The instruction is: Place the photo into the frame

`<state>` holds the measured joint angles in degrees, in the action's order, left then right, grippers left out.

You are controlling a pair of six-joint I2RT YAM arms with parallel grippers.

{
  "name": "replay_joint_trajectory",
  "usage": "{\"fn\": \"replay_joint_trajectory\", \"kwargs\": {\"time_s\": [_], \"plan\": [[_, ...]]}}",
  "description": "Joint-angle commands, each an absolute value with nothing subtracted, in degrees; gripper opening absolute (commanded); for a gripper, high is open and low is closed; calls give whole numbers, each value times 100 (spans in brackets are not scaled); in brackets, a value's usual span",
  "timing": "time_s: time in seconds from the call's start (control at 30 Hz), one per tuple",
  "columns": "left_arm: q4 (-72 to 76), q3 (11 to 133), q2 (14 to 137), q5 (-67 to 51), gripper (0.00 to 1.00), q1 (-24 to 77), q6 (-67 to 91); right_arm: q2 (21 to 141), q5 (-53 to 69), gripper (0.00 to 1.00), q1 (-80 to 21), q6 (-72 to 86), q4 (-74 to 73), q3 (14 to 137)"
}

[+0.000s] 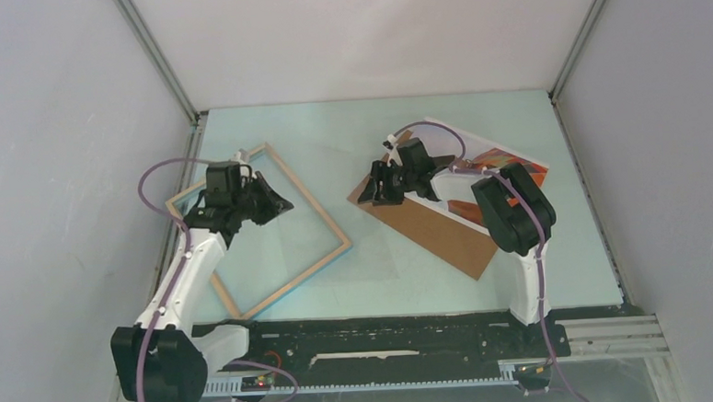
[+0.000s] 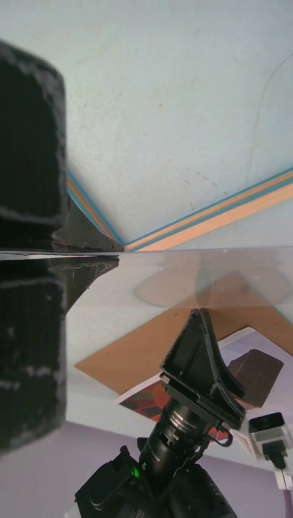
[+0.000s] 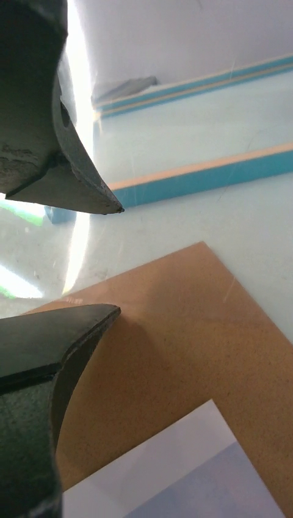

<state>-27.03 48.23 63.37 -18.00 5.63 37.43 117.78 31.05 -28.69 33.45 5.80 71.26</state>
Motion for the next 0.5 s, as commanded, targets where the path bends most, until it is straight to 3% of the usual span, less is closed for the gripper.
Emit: {"fn": "replay_joint_trajectory", "kwargs": {"time_s": [0.0, 0.47], "plan": [[-3340, 5710, 6247, -1331, 0, 592, 3055, 11542, 2552, 64, -2971, 2889, 276, 7098], [-4709, 6456, 5458, 443, 0, 526, 2609, 11139, 1912, 64, -3338, 2291, 112, 7117]]}}
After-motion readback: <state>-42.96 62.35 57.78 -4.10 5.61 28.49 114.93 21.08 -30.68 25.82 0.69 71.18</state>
